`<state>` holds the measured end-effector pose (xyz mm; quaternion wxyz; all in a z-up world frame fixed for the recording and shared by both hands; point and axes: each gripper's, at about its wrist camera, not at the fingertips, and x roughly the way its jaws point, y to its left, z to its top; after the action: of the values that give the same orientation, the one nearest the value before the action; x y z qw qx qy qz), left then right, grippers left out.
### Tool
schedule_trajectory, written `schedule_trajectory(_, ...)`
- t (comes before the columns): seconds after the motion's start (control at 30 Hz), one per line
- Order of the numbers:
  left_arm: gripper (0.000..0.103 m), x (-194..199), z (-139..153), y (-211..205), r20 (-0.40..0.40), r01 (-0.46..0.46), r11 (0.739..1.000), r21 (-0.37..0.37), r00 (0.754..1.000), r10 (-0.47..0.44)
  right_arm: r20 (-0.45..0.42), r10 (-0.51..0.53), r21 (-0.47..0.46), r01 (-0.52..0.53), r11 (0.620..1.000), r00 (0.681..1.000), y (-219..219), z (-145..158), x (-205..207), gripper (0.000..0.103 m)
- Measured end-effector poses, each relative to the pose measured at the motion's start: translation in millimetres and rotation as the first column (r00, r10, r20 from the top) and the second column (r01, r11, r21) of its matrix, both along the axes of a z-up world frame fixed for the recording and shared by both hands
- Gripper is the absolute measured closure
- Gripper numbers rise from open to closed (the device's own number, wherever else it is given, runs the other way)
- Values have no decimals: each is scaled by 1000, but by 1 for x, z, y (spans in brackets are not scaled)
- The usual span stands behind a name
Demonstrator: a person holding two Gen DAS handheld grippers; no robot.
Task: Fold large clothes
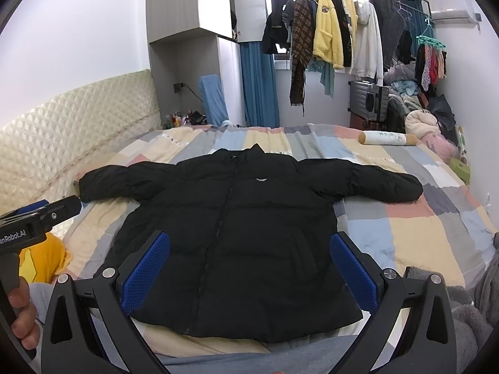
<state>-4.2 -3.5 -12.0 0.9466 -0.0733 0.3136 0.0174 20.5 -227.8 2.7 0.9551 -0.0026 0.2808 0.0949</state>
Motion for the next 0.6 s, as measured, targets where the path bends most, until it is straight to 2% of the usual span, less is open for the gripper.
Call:
schedule_trajectory(0.3,0,0,1,-3,3,15,1000,-18,1000,-15,-2,0,4,0,1000,1000,-4,-1,1,0)
schedule_trajectory(0.6,0,-3,-1,-12,2,38,999,-2,999,-38,11,-3,8,3,1000,1000,-5,0,-4,0)
